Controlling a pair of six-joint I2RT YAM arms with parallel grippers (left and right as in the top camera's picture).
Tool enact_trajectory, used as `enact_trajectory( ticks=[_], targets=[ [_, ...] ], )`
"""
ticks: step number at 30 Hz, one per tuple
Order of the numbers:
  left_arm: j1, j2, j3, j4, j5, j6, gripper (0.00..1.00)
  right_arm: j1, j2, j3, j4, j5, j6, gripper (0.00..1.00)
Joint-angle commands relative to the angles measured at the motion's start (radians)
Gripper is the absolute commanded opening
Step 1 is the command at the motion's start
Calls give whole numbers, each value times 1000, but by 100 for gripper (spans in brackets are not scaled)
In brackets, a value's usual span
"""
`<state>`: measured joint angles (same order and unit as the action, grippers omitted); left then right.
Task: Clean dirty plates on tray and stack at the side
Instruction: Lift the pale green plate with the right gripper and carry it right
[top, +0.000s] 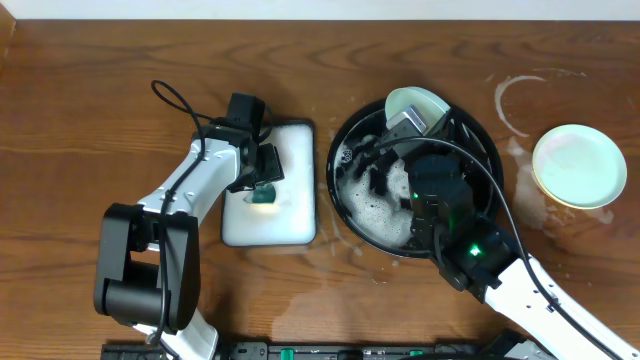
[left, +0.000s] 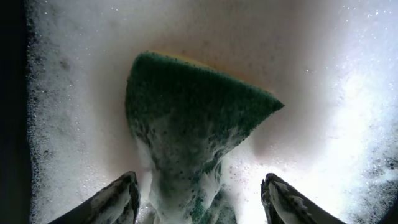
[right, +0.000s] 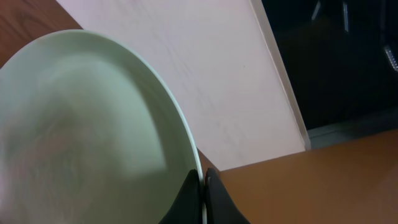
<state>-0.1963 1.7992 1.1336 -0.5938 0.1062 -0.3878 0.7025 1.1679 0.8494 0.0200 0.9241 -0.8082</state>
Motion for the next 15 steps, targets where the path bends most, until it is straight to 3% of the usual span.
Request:
enact_trajectory(
  ticks=[1,15],
  targets=[
    [3,0,-11,1,2,5,65,-3,-2,8,6,14,30,1],
    [3,0,-11,-3,2,5,69,-42,-3,8,5,13,70,1]
  ],
)
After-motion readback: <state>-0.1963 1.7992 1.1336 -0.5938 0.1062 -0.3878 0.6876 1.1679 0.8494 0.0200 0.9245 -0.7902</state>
